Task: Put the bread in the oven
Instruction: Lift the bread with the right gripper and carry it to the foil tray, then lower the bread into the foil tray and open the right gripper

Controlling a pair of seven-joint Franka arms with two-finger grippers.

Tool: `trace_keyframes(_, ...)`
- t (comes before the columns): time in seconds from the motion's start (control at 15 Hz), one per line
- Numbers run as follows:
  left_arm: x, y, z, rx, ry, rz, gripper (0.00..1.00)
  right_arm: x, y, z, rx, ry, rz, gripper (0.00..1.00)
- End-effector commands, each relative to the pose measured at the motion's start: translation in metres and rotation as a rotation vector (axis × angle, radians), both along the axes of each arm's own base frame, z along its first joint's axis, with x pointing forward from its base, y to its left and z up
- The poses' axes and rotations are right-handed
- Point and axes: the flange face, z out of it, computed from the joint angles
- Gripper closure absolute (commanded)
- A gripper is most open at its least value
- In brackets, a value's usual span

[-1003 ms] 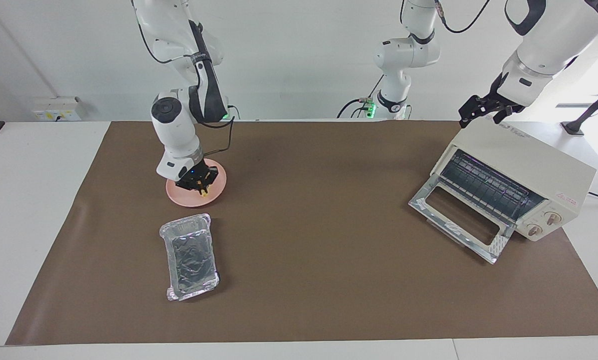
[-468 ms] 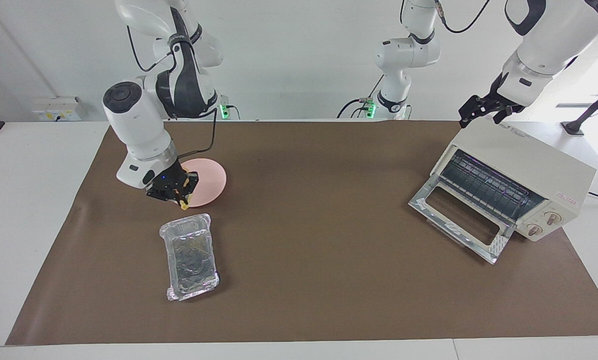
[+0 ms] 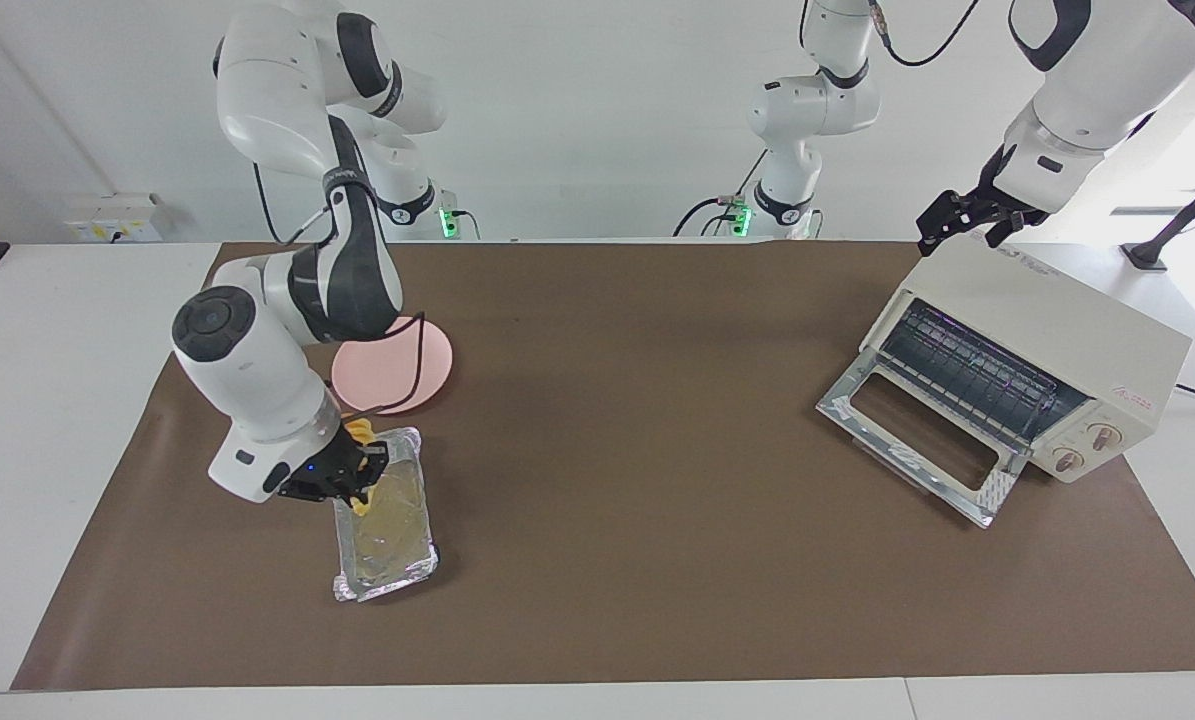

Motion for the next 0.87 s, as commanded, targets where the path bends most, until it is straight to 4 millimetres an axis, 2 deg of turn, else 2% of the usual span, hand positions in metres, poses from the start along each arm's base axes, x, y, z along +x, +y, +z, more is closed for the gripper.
trace_keyframes(0.0,-0.008,0.001,0.002,-0.014,0.0,0.012,0.0,0.026,0.016,-0.013,-0.036,-0.049,-0.035,1.0)
trace_keyframes(0.2,-0.008,0.001,0.002,-0.014,0.002,0.012,0.0,0.032,0.017,-0.038,-0.043,-0.067,-0.04,1.0)
trace_keyframes(0.33,-0.008,0.001,0.002,-0.014,0.003,0.012,0.0,0.031,0.022,-0.044,-0.037,-0.069,-0.041,1.0)
trace_keyframes(0.4,-0.008,0.001,0.002,-0.014,0.002,0.012,0.0,0.031,0.018,-0.047,-0.03,-0.099,-0.046,1.0)
trace_keyframes(0.47,-0.008,0.001,0.002,-0.014,0.002,0.012,0.0,0.027,0.017,-0.061,-0.027,-0.094,-0.047,1.0)
trace_keyframes(0.54,-0.008,0.001,0.002,-0.014,0.003,0.012,0.0,0.024,0.015,-0.065,-0.023,-0.093,-0.052,1.0)
trace_keyframes(0.6,-0.008,0.001,0.002,-0.014,0.002,0.012,0.0,0.023,0.014,-0.065,-0.018,-0.091,-0.056,0.57)
trace_keyframes(0.67,-0.008,0.001,0.002,-0.014,0.002,0.012,0.0,0.023,0.013,-0.064,-0.017,-0.084,-0.059,0.01)
trace_keyframes(0.8,-0.008,0.001,0.002,-0.014,0.002,0.012,0.0,0.02,0.01,-0.051,-0.02,-0.069,-0.068,0.0)
